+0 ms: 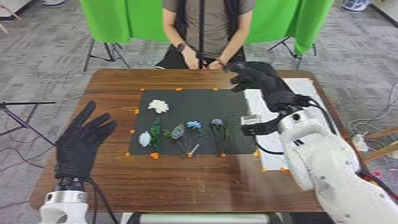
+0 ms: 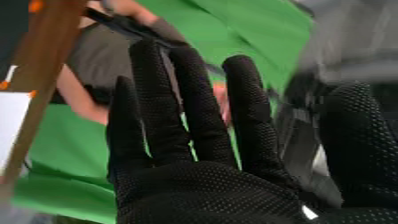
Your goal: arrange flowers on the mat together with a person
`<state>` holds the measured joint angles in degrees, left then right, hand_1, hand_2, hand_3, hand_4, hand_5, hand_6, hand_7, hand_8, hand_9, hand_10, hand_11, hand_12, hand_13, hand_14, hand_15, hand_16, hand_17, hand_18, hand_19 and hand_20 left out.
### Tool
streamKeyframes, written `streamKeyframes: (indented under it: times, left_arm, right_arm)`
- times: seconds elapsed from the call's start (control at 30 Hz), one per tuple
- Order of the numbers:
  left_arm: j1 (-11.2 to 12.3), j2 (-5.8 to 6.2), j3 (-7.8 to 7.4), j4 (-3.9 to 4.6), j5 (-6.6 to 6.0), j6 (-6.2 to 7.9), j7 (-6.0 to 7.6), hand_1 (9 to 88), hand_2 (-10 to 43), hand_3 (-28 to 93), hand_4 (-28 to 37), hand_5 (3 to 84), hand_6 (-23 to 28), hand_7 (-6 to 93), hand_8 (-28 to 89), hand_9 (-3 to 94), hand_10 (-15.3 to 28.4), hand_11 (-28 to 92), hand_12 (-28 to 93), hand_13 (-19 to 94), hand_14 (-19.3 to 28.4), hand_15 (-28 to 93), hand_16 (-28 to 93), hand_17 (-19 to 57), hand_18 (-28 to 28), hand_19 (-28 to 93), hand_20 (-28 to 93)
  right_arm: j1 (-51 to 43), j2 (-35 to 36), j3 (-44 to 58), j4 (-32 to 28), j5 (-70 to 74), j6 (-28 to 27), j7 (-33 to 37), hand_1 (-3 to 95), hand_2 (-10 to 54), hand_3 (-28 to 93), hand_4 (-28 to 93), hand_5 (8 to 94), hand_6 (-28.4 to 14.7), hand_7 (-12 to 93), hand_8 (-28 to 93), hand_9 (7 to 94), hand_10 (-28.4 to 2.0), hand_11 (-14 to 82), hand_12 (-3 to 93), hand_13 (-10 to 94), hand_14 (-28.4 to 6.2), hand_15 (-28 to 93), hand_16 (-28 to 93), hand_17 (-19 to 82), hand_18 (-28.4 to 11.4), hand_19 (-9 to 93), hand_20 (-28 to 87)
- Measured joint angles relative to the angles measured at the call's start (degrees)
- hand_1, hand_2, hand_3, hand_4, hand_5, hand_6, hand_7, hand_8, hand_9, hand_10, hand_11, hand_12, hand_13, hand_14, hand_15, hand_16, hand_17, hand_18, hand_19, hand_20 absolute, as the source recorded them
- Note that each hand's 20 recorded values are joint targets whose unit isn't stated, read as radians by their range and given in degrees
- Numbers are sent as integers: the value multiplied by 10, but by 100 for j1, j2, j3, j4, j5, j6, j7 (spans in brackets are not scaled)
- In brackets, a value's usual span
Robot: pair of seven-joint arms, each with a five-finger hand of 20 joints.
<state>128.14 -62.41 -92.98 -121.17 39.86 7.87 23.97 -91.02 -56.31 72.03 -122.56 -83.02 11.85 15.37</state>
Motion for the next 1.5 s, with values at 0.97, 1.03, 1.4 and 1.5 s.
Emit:
streamKeyframes:
  times: [0.97, 1.03, 1.4, 1.5]
  left_arm:
    - [44, -154, 25, 45, 62, -7, -53, 217, 81, 751, -280, 325, 59, 113, -91, 383, 185, 237, 108, 327, 243, 465, -74, -12, 272, 728, -81]
    - [44, -158, 24, 45, 67, -7, -63, 218, 81, 750, -281, 325, 59, 113, -91, 383, 184, 237, 108, 327, 244, 465, -74, -12, 272, 729, -80]
    - [14, -340, 10, 71, 172, -204, -397, 222, 84, 741, -275, 333, 69, 112, -85, 372, 189, 240, 111, 318, 247, 471, -73, 31, 284, 771, -253]
    - [12, -345, 15, 72, 177, -206, -391, 221, 84, 742, -275, 336, 71, 113, -85, 372, 190, 242, 112, 315, 248, 472, -73, 25, 284, 762, -258]
  right_arm:
    - [-2987, -1087, 1503, -256, 3314, 215, -1307, 110, 166, 727, -269, 423, 5, 113, -118, 491, -178, 126, 143, 372, -203, 397, 126, 24, -199, 454, 164]
    - [-3006, -1100, 1537, -256, 3339, 215, -1305, 114, 163, 728, -269, 424, 5, 114, -118, 497, -177, 127, 143, 387, -202, 412, 128, 25, -199, 461, 170]
    - [-2888, -1165, 1540, -185, 3100, 91, -995, 123, 157, 735, -262, 440, 5, 118, -120, 516, -174, 133, 141, 402, -202, 440, 105, 37, -198, 480, 184]
    - [-2875, -1170, 1577, -179, 2962, -78, -923, 126, 155, 736, -261, 450, 6, 118, -121, 521, -174, 132, 139, 403, -203, 435, 103, 43, -197, 486, 186]
